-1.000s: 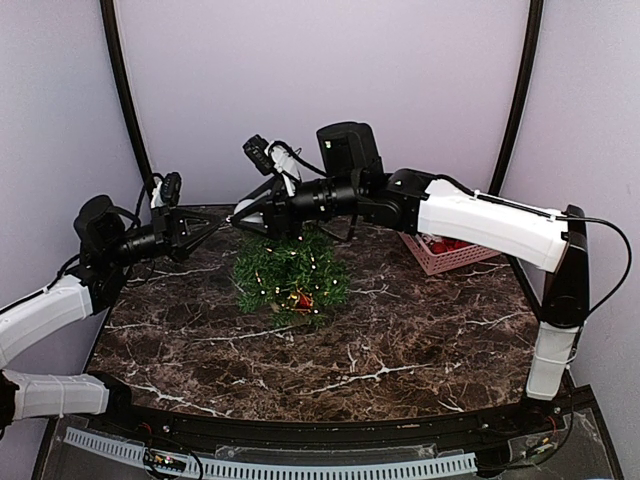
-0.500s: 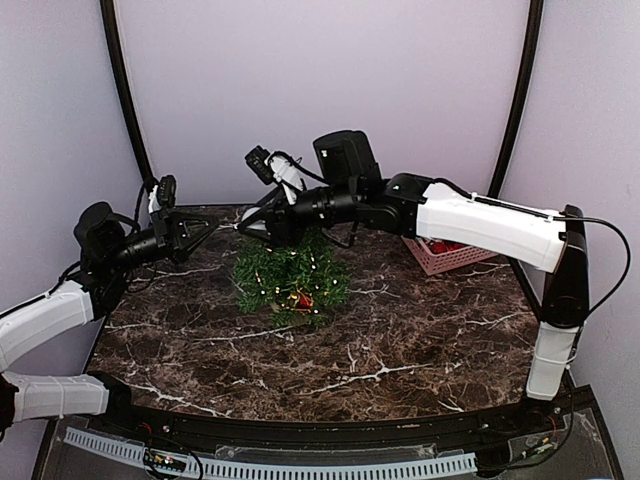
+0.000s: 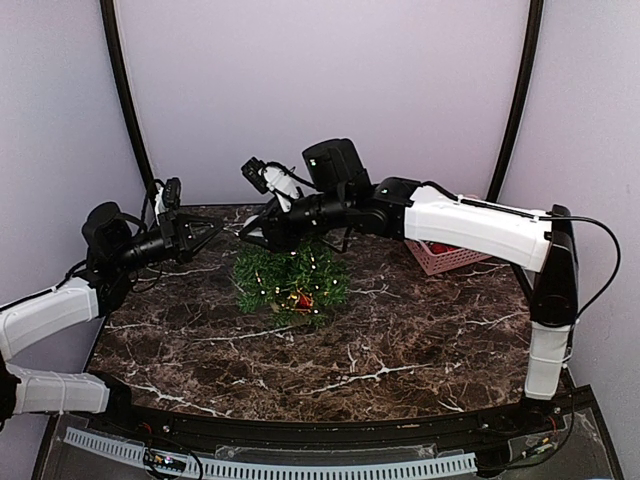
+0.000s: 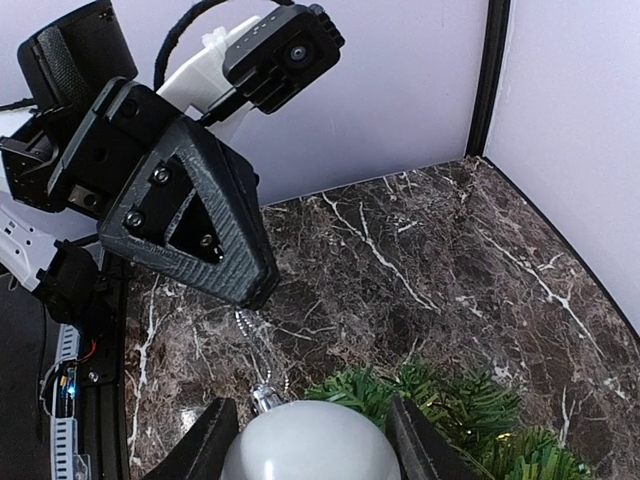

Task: Decorate the small christmas tree
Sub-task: Hang the ornament ball on the branch.

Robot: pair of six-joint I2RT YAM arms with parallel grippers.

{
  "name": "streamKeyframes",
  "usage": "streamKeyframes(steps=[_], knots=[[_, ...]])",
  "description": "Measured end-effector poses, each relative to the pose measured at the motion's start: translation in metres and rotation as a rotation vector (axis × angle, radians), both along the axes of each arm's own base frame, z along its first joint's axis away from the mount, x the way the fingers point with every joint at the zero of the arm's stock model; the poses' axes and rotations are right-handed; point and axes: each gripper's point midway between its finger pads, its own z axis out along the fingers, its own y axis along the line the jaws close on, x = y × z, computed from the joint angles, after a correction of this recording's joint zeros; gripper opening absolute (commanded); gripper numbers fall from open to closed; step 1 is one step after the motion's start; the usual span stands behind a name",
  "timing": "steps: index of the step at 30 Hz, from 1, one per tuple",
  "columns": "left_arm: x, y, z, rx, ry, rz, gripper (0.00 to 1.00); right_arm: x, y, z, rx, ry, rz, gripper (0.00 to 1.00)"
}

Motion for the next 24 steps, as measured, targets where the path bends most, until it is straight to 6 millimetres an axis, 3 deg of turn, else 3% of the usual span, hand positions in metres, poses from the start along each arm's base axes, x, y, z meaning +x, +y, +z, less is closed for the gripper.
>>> streamKeyframes(steps=[24], knots=[[0.018,-0.001,-0.021,0.057,-0.009,0.044,0.0,0.012,-0.002,0.0,-0.015,-0.029,-0.068,0.39]])
